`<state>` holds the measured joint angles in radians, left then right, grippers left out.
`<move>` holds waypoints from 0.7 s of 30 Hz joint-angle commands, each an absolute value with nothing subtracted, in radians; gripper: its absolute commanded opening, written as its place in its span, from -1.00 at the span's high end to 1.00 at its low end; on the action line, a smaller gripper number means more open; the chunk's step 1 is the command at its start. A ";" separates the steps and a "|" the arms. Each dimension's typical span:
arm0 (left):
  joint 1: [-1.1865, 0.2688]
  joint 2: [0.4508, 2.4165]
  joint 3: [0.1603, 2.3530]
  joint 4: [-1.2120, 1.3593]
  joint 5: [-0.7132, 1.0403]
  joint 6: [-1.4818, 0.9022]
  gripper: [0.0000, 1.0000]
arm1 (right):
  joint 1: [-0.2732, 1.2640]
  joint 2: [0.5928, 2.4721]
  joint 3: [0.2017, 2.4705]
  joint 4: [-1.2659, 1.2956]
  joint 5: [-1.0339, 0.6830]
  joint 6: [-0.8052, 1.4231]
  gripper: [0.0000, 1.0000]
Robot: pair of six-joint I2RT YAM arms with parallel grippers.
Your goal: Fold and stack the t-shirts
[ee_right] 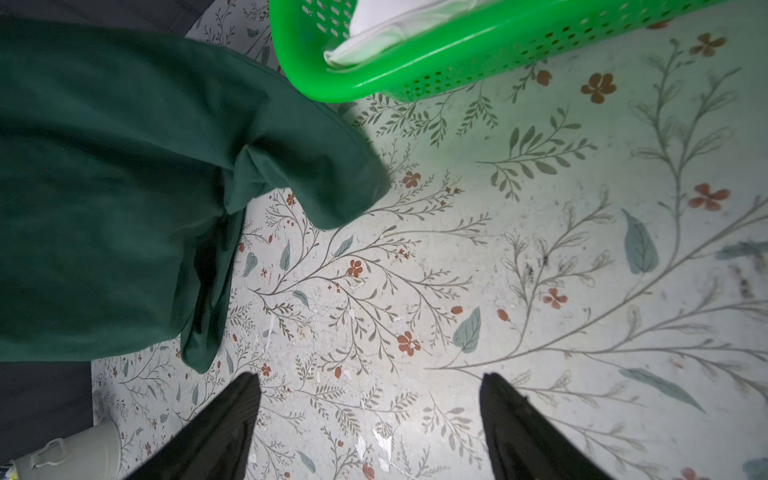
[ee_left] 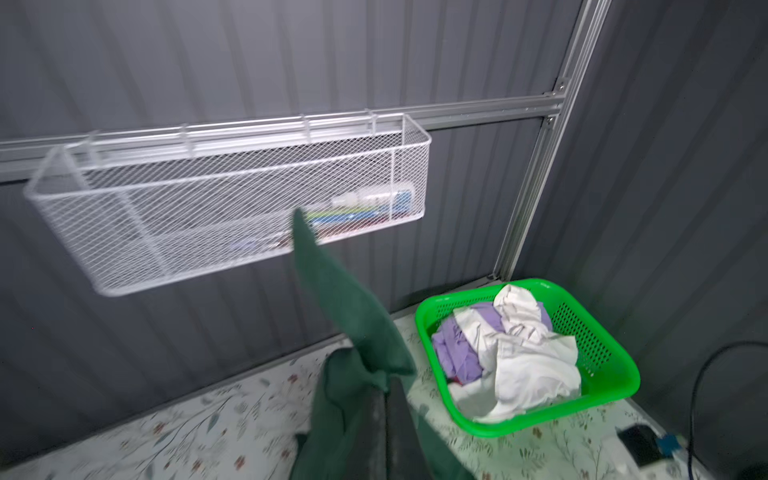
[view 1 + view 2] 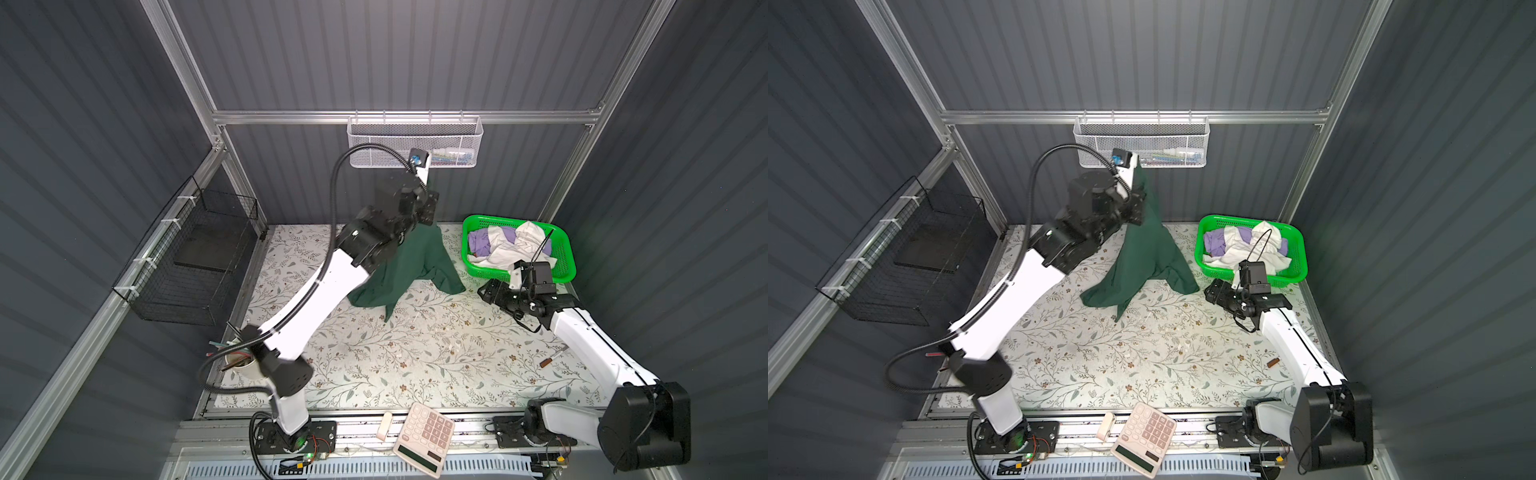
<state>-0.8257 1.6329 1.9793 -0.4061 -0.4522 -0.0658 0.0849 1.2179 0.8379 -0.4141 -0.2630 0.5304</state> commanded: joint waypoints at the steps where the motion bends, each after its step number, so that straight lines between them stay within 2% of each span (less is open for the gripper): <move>1: -0.791 1.435 1.705 -0.305 -0.771 -0.083 1.00 | 0.092 1.189 0.819 -0.399 -0.272 0.500 -0.70; 4: -0.779 1.321 1.458 -0.526 -0.925 -0.324 1.00 | 0.110 1.186 0.803 -0.394 -0.278 0.487 -0.70; 6: -0.776 1.271 1.295 -0.681 -0.940 -0.518 1.00 | 0.130 1.214 0.803 -0.394 -0.274 0.485 -0.69; 11: -0.776 1.207 1.036 -0.843 -0.943 -0.814 1.00 | 0.227 1.363 0.826 -0.356 -0.230 0.471 -0.42; 15: -0.776 1.190 0.952 -0.848 -0.927 -0.880 1.00 | 0.287 1.496 0.868 -0.354 -0.153 0.501 -0.40; 21: -0.776 1.216 0.963 -0.858 -0.922 -0.868 1.00 | 0.288 1.603 0.906 -0.270 -0.058 0.552 -0.41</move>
